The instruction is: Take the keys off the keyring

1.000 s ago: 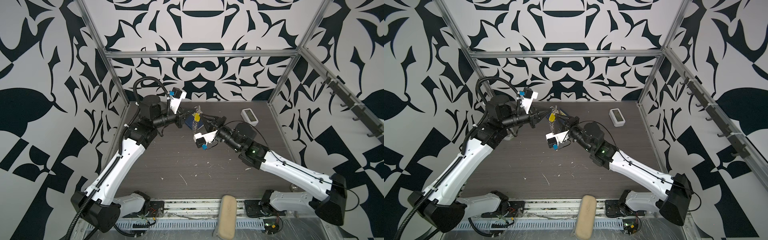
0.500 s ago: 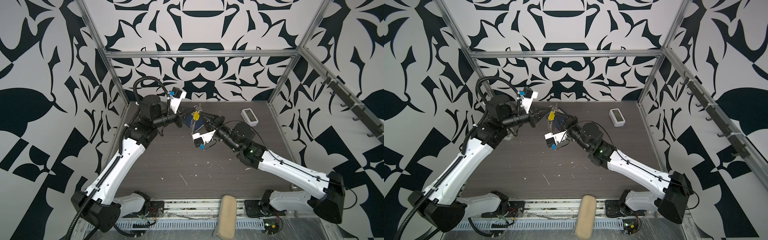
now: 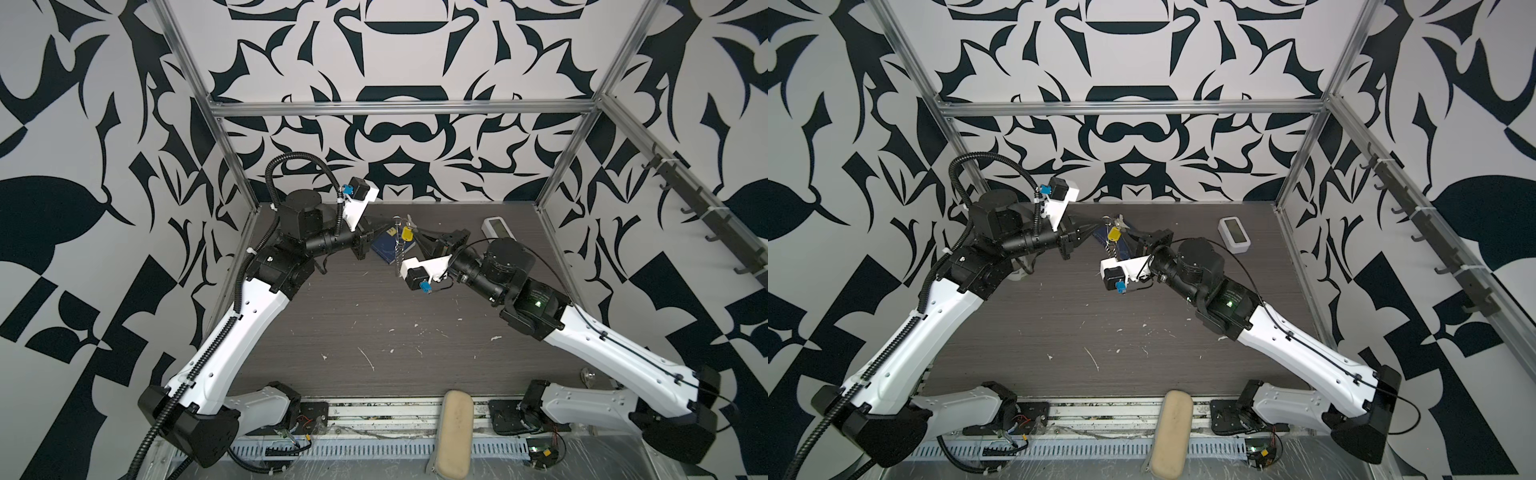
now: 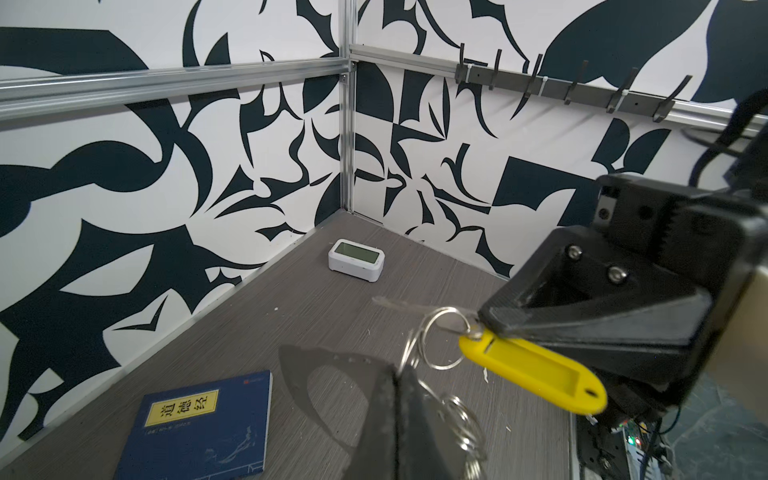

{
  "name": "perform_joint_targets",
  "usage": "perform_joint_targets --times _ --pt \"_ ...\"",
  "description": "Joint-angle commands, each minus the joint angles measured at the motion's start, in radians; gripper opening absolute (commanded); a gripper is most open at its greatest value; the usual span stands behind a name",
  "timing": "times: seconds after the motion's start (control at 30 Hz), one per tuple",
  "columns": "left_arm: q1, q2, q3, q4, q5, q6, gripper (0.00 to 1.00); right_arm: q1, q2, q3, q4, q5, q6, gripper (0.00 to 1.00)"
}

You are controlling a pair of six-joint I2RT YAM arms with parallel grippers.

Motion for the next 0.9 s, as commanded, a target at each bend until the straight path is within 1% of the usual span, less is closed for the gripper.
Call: perform_joint_targets --times 0.0,0.07,0.1,0.17,0.23,0.3,0.4,0.47,0.5,0.63,0.73,0.87 --pt "0.015 0.006 0.036 -0.027 -0.042 0.038 0.00 0.007 -0.037 0.008 -0.016 -0.037 0.197 0.16" --pt "0.016 0.003 0.032 -0.031 -0.038 0.044 0.00 0.005 -0.043 0.010 -0.012 -0.038 0.229 0.27" --pt "0.015 0.001 0.029 -0.031 -0.037 0.045 0.00 0.005 -0.046 0.010 -0.015 -0.038 0.236 0.31" --pt "0.016 -0.001 0.023 -0.027 -0.031 0.051 0.00 0.006 -0.052 0.016 -0.025 -0.043 0.271 0.35" --pt "0.016 -0.001 0.018 -0.027 -0.021 0.064 0.00 0.004 -0.062 0.026 -0.050 -0.057 0.313 0.38" --pt "0.016 -0.003 0.009 -0.024 -0.007 0.085 0.00 0.000 -0.076 0.040 -0.077 -0.086 0.376 0.39" --pt "0.016 -0.004 -0.005 -0.019 0.024 0.121 0.00 -0.025 -0.094 0.069 -0.121 -0.170 0.507 0.41" --pt "0.015 -0.010 -0.018 -0.012 0.037 0.143 0.00 -0.068 -0.088 0.105 -0.170 -0.272 0.594 0.41" --pt "0.016 -0.012 -0.023 -0.012 0.041 0.158 0.00 -0.088 -0.084 0.115 -0.182 -0.304 0.629 0.41" --pt "0.017 -0.019 -0.033 -0.035 0.069 0.230 0.00 -0.186 -0.070 0.124 -0.172 -0.443 0.754 0.40" --pt "0.016 -0.013 -0.030 -0.095 0.109 0.312 0.00 -0.242 -0.049 0.126 -0.173 -0.542 0.801 0.40" --pt "0.018 -0.024 -0.071 -0.120 0.174 0.422 0.00 -0.261 -0.034 0.091 -0.163 -0.625 0.810 0.38"
